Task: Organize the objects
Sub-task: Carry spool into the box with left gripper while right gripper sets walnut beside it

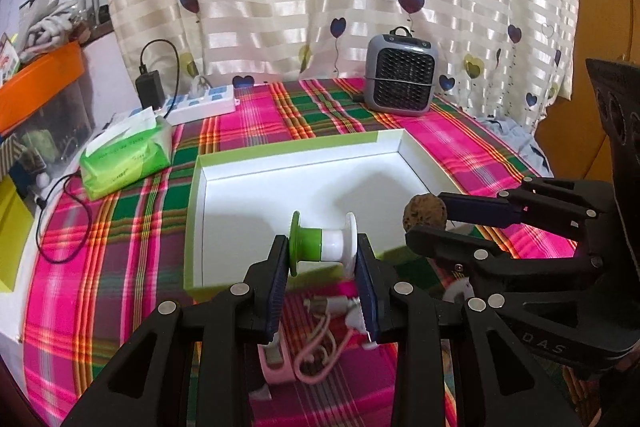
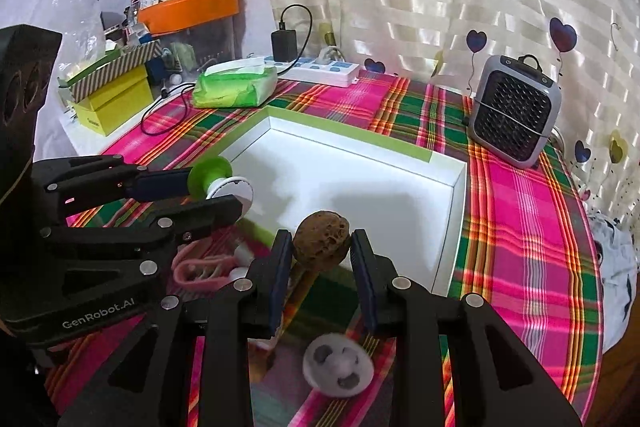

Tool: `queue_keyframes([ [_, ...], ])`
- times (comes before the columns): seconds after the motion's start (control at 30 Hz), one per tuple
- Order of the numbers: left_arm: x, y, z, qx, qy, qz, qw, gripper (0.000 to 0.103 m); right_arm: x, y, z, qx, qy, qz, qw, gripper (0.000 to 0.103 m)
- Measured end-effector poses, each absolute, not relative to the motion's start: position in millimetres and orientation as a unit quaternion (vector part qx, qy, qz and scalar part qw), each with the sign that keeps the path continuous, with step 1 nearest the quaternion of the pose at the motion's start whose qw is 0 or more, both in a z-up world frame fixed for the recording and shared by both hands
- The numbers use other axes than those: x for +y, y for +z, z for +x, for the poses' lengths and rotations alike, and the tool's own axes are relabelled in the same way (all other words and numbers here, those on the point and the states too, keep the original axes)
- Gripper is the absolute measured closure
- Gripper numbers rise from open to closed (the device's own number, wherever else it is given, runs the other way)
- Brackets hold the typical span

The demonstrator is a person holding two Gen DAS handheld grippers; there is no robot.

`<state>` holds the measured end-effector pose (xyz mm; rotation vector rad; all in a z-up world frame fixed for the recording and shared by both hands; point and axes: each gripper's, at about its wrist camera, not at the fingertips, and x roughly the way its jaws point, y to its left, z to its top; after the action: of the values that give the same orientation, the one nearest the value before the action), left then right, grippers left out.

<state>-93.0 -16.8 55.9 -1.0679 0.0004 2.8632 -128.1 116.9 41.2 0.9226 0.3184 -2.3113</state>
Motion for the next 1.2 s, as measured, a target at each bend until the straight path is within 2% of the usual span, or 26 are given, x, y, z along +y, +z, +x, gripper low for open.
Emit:
queue_keyframes([
  [0.73, -23.9, 21.3, -151.6, 0.004, 0.921, -0.388, 0.044, 0.073, 100.6, -0.8, -192.0, 0.121, -0.853, 0.409, 0.301, 0.071],
  [1.2, -21.0, 26.1, -147.7, 0.000, 0.924, -0.380, 0.047, 0.073, 105.0, 7.7, -186.8, 0.117, -0.865, 0.390, 0.294, 0.071],
])
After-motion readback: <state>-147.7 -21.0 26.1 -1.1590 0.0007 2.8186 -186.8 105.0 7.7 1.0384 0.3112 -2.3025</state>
